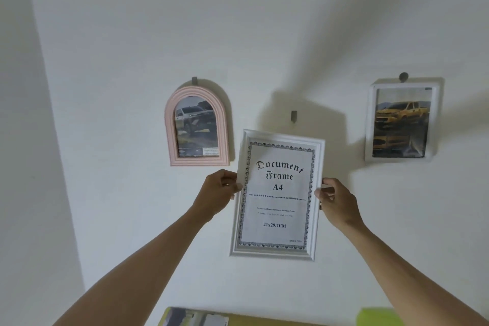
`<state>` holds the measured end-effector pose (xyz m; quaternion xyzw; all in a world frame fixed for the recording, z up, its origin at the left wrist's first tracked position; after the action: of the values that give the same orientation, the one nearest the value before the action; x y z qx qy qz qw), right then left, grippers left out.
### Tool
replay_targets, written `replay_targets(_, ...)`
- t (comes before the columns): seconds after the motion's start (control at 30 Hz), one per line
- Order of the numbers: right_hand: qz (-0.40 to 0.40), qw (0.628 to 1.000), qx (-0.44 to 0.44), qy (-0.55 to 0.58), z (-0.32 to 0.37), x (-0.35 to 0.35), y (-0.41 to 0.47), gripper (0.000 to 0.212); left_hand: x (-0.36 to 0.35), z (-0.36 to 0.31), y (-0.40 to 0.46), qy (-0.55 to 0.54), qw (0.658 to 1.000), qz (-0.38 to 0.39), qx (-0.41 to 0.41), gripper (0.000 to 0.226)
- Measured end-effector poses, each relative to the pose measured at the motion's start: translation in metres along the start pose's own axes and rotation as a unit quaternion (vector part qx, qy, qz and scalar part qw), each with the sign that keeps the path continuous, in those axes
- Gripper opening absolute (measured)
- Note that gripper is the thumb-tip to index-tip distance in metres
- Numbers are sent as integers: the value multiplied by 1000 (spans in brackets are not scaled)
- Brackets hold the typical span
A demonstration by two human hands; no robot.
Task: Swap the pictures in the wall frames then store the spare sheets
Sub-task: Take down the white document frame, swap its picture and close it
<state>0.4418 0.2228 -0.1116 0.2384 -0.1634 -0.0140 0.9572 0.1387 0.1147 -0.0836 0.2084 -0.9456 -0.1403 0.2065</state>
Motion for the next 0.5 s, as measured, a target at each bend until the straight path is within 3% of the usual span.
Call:
replay_targets(0.2, 46, 996, -67, -46, -36, -34, -59, 22, 9, 38, -39, 43, 998, 46, 29, 19)
replay_targets(0.37, 63, 981, -123, -139, -53, -57, -111, 51, 1, 74, -83, 86, 992, 74, 52, 18)
replay_targets(0.5, 113, 983, -140, -49, -27, -96, -148, 49, 0, 100, -121, 121, 989, 60, 66, 24)
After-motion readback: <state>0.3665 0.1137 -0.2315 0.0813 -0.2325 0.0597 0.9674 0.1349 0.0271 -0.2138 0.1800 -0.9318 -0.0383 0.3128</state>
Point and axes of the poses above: each hand's wrist, its own y-axis towards the middle knuckle, its own x-axis out of the back of the hand, z = x × y, the point moved 9 cm from there along y, towards the middle knuckle, and after that the axes turned 4 degrees about y, right-handed, at the moved point
